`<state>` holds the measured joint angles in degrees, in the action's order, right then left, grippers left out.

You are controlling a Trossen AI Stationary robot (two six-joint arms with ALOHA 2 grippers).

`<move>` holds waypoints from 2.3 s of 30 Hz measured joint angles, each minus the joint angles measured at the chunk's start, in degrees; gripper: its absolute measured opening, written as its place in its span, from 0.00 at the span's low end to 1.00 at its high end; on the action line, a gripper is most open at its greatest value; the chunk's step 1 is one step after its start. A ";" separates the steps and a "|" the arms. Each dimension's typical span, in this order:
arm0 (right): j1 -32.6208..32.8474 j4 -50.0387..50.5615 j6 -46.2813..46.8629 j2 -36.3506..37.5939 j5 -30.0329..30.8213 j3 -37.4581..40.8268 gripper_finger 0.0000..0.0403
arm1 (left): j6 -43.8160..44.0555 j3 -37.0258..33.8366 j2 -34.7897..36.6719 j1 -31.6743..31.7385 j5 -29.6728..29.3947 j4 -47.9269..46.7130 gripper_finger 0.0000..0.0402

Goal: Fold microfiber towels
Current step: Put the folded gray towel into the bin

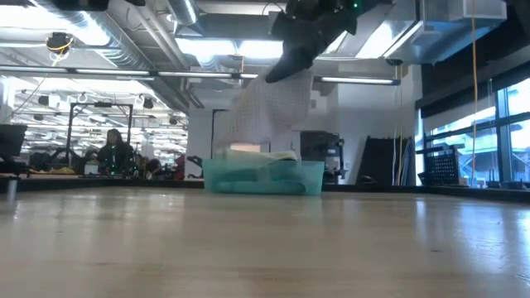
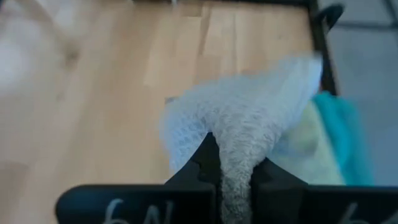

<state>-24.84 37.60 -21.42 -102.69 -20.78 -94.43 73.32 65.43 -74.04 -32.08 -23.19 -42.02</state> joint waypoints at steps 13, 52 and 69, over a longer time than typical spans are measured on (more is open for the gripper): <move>1.21 5.87 -3.70 -0.76 -11.74 -0.46 0.04 | -18.91 1.71 2.69 3.72 -20.99 0.09 0.37; 11.23 19.33 -1.56 -0.61 -12.40 -15.03 0.04 | -76.90 2.73 4.39 46.77 36.37 17.88 0.52; 14.60 19.32 -1.30 -0.61 -11.34 -15.02 0.04 | -73.83 2.67 -4.59 47.52 50.74 19.11 0.53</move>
<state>-10.24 56.93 -22.72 -103.31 -32.12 -109.45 -0.51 68.10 -78.63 15.45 27.54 -22.90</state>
